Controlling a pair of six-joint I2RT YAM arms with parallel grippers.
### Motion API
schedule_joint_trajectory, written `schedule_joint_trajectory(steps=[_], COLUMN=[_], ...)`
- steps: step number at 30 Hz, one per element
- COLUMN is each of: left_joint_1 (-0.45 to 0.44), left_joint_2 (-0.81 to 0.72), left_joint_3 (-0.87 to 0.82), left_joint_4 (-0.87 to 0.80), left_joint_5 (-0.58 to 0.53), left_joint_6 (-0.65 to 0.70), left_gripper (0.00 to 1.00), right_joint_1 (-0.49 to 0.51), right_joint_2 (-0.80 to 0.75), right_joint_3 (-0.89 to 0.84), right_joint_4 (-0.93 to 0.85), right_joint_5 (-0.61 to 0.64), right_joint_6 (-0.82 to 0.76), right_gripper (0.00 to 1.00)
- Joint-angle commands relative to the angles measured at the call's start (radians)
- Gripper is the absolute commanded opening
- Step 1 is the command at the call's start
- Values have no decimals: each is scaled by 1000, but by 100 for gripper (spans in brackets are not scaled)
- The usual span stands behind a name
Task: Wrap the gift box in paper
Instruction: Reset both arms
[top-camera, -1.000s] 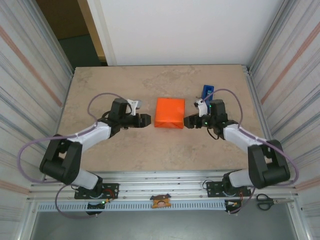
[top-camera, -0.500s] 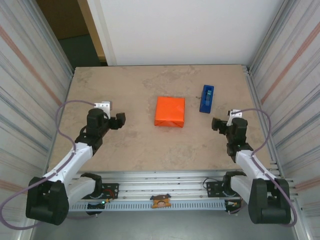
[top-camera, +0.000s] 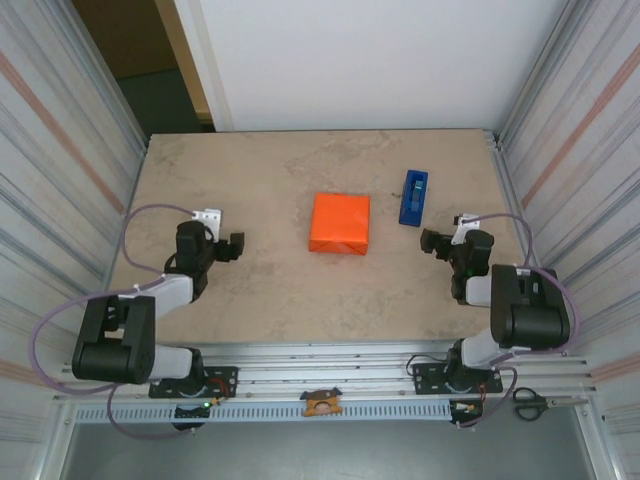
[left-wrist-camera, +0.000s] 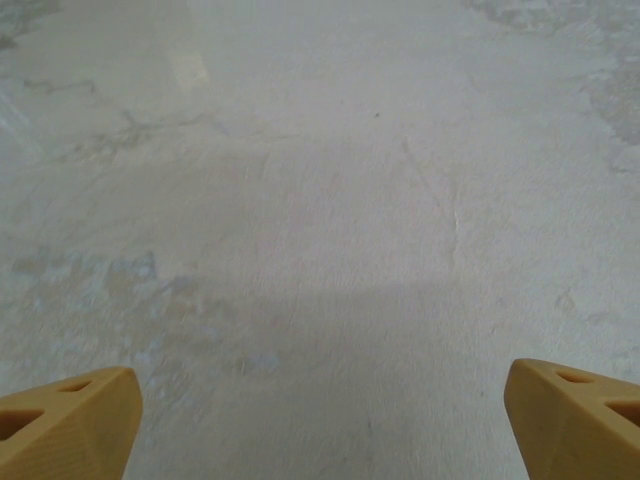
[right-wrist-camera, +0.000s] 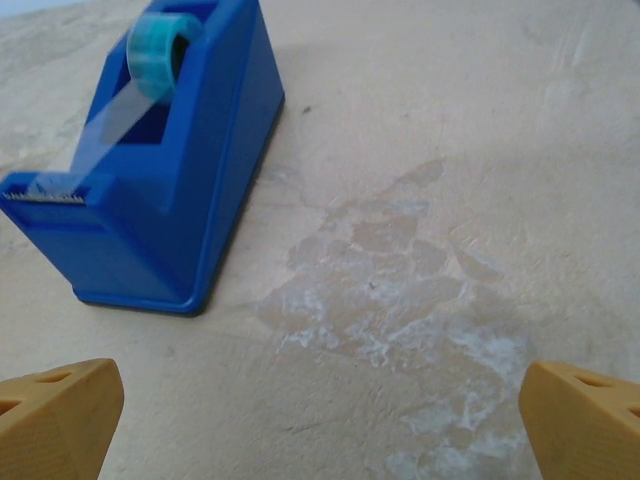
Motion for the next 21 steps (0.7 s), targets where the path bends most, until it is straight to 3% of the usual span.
schedule_joint_trajectory(steps=[1, 4, 6, 21], left_joint_1=[33, 71, 83, 91], left_joint_2=[48, 171, 142, 149], left_joint_3=[-5, -67, -20, -12], left_joint_4=[185, 441, 285, 284], left_joint_5=[65, 72, 75, 95], left_joint_6=[57, 20, -3, -6], left_gripper=[95, 96, 97, 99], right_joint_1=[8, 72, 79, 81], right_joint_2=[-10, 5, 13, 11], right_joint_3=[45, 100, 95, 96], right_joint_4=[11, -72, -49, -54], right_joint_5=[69, 202, 213, 214], right_joint_6=[39, 11, 5, 5], right_gripper=[98, 98, 98, 98])
